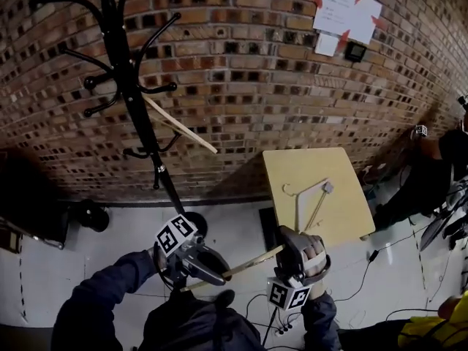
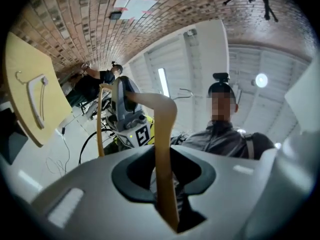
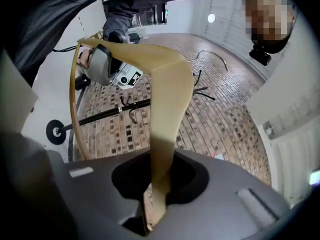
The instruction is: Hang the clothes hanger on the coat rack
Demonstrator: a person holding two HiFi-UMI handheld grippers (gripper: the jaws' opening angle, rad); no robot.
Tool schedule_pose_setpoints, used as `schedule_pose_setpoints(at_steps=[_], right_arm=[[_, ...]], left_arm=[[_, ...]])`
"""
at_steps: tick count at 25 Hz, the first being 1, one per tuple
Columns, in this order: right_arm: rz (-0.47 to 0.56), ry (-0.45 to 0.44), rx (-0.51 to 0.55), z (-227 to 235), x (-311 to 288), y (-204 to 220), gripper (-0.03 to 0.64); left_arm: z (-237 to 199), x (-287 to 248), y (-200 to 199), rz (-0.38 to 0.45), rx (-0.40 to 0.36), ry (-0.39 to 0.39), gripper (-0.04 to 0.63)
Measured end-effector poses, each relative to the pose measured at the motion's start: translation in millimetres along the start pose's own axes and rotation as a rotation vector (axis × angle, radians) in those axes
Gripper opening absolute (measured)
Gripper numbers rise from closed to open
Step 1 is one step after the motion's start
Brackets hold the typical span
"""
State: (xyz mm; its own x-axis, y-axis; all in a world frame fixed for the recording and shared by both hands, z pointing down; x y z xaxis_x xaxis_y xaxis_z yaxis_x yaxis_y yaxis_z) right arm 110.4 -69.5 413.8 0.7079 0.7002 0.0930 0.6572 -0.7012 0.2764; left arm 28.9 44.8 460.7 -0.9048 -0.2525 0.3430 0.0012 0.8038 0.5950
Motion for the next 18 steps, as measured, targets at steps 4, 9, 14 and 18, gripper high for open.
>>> schedule_pose_setpoints(at_steps=[4, 9, 14, 18], right_arm=[[0.037, -0.017, 0.028, -1.9, -25.9, -33.2, 0.038], [0.037, -0.053, 0.056, -17.8, -53.2, -86.4, 0.038], [0.024, -0.081, 0.090, -28.4, -96.7, -158.7, 0.038], [-0.039, -0.120, 0.083, -44.1, -126.4, -212.2, 0.037]], left_arm=[[21.0, 26.6, 5.5, 0.016, -0.082, -0.074, 0.098], [56.6, 72.9, 21.3, 0.041, -0.169, -0.164, 0.103], [108.2, 137.4, 31.8, 0.065, -0.306, -0.290, 0.151], [153.2, 197.2, 37.8, 0.054, -0.433, -0.421, 0.205]])
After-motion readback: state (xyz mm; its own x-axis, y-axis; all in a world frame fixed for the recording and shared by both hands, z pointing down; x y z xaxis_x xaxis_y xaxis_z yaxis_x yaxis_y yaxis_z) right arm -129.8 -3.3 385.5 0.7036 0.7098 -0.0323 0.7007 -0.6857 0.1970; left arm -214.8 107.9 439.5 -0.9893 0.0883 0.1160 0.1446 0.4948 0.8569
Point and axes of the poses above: the fingertips, and each gripper's own axes: x backward along the fingers, z to its right, y out of its underside, the point moved 2 cm from there along x, backward along the fingers, and after that the axes turned 4 degrees about z, right-handed, at the moved point
